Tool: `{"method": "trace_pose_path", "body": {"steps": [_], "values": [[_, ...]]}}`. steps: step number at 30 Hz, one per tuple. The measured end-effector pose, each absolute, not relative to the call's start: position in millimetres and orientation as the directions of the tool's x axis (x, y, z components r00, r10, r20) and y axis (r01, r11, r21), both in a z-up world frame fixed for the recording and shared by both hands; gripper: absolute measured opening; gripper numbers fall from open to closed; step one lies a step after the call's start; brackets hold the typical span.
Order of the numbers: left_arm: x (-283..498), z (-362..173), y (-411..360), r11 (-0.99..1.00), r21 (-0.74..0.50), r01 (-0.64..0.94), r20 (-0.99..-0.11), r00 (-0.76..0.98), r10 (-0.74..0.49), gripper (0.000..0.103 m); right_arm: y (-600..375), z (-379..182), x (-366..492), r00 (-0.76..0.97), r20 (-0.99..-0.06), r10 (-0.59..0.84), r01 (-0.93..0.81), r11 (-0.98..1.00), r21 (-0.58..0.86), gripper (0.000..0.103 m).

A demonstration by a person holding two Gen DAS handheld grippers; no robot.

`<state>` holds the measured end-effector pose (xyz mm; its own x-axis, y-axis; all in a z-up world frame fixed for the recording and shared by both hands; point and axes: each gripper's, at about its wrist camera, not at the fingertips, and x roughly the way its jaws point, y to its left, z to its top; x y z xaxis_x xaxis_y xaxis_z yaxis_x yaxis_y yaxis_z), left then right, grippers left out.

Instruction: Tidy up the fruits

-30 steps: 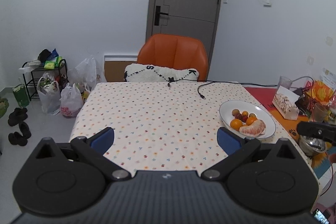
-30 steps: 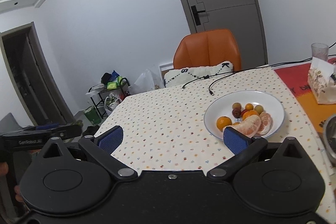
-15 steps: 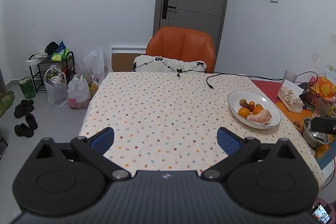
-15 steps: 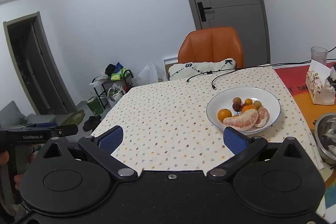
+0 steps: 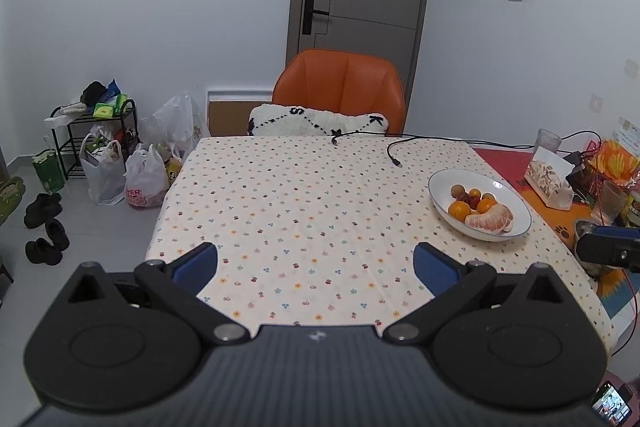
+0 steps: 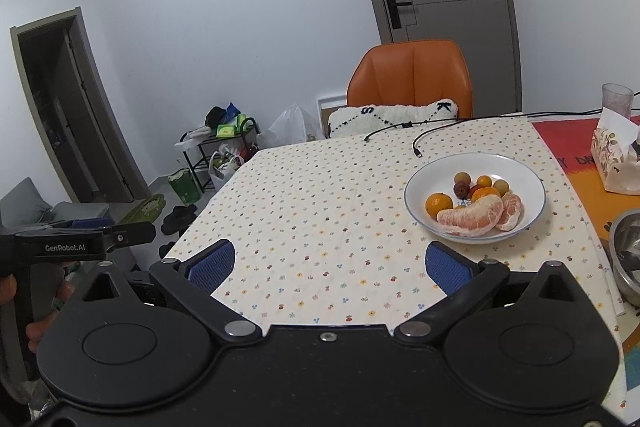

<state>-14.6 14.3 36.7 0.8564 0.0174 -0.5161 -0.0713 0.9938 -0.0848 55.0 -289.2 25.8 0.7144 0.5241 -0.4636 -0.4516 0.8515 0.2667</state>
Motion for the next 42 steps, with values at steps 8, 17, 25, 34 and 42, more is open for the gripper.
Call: {"method": "trace_pose_path", "body": {"steps": [8, 17, 25, 34, 42], "values": [[-13.0, 34.8, 12.9, 0.994, -0.081, -0.068, -0.524, 0.851, 0.015, 0.103, -290.0, 24.7, 54.9, 0.723, -0.460, 0.516, -0.444, 0.856, 0.262, 0.103], [-12.1, 32.4, 12.8, 0.994, -0.082, -0.069, -0.529, 0.849, 0.016, 0.103, -291.3, 23.5, 56.9, 0.724, -0.463, 0.511, -0.441, 0.859, 0.260, 0.103], [-11.2, 30.9, 13.2, 0.994, -0.082, -0.070, -0.532, 0.847, 0.016, 0.103, -291.5, 23.0, 57.4, 0.723, -0.466, 0.509, -0.439, 0.860, 0.259, 0.103], [-10.9, 29.1, 13.8, 0.994, -0.081, -0.068, -0.534, 0.845, 0.014, 0.103, -291.2, 22.6, 56.9, 0.723, -0.468, 0.507, -0.438, 0.861, 0.257, 0.103], [-10.7, 28.7, 14.1, 0.994, -0.081, -0.070, -0.532, 0.847, 0.016, 0.103, -292.8, 21.7, 57.6, 0.726, -0.467, 0.505, -0.435, 0.863, 0.258, 0.103]]}}
